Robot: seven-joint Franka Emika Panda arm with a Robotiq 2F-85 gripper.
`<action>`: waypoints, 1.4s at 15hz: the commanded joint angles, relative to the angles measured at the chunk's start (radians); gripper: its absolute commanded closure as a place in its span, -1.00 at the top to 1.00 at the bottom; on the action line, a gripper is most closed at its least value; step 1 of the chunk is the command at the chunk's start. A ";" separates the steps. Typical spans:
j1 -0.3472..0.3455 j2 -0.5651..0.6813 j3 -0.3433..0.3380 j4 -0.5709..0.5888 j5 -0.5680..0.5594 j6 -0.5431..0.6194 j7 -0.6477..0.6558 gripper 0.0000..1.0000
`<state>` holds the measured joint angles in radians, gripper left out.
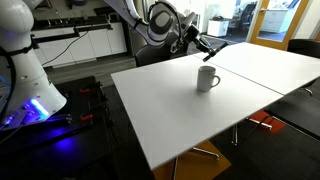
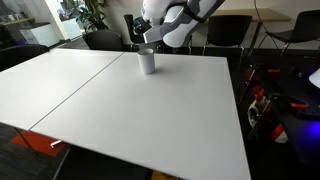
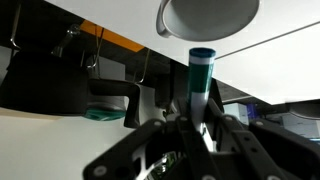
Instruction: Move the cup to the left and put the marker inside the mug cup
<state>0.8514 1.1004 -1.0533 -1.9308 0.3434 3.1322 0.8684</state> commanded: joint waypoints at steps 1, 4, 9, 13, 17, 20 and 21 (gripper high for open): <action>0.009 0.079 -0.033 0.037 0.029 -0.006 0.045 -0.90; 0.002 0.109 -0.027 0.054 0.031 -0.012 0.057 -0.90; -0.007 0.156 -0.017 0.079 0.032 0.001 0.072 -0.90; -0.013 0.189 -0.011 0.104 0.034 0.011 0.074 -0.90; -0.013 0.214 -0.003 0.124 0.028 0.006 0.081 -0.90; -0.005 0.233 -0.004 0.128 0.027 0.005 0.079 -0.90; -0.004 0.237 -0.004 0.128 0.027 0.004 0.079 -0.90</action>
<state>0.8462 1.3102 -1.0507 -1.8197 0.3598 3.1320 0.9301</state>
